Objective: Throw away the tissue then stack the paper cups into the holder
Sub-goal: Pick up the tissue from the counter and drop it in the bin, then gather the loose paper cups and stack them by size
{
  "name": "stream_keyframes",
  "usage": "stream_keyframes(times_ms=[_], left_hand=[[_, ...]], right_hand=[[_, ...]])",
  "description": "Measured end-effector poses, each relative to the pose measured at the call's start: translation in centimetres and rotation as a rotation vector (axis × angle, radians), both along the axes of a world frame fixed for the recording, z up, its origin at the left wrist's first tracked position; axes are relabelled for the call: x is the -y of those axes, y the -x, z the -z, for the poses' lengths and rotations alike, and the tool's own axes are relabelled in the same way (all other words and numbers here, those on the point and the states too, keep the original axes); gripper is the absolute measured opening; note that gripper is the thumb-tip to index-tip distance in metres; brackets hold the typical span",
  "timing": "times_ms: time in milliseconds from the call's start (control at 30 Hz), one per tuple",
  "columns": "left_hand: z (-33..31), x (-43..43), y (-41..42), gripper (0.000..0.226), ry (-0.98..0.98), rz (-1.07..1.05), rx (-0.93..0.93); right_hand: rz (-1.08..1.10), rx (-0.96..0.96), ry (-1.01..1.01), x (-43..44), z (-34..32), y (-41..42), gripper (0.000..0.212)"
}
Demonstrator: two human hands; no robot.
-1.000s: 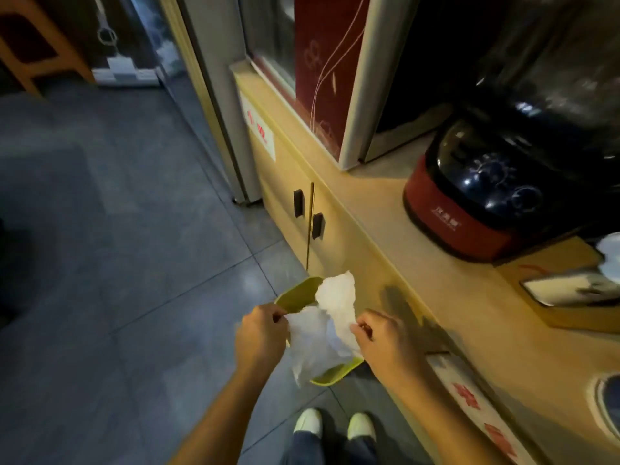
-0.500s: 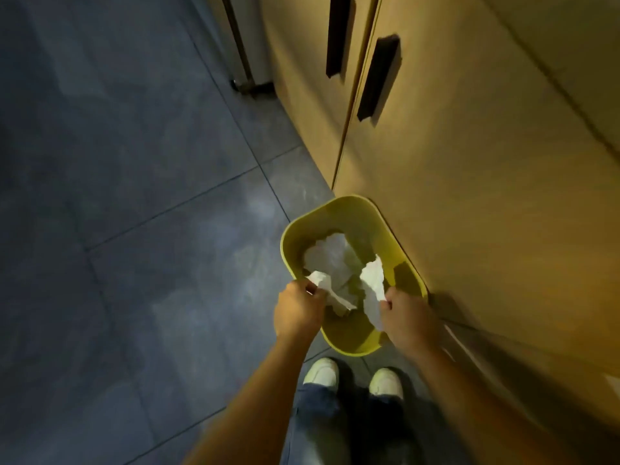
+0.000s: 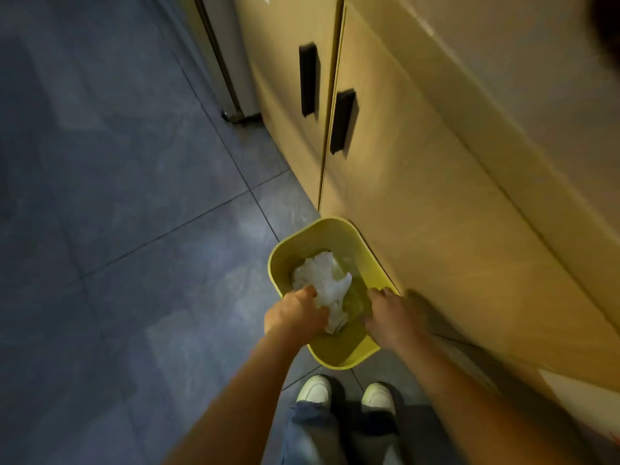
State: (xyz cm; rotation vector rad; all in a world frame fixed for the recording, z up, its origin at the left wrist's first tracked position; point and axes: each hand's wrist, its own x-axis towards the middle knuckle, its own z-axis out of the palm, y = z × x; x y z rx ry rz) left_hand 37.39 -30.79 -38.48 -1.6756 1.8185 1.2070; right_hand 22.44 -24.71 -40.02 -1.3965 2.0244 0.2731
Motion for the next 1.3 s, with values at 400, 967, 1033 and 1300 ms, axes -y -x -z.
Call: stream_keyframes(times_ms=[400,967,1033,1300], left_hand=[[-25.9,4.8,-1.6,0.040,0.432,0.030,-0.183],[-53.8,-0.6,6.2,0.029,0.906,0.293,-0.691],[-55.2,-2.3,8.2,0.025,0.900,0.334,-0.760],[-56.7,-9.5,17.7,0.027,0.833,0.523,-0.955]], right_hand=[[-0.028,-0.032,0.517,4.9,-27.0,0.2,0.034],[0.144,-0.246,1.127,-5.2,-54.9,6.1,0.031],[0.191,-0.277,1.135,-7.6,-56.1,7.5,0.032],[0.397,-0.389,1.050,-18.3,-57.9,14.2,0.037]])
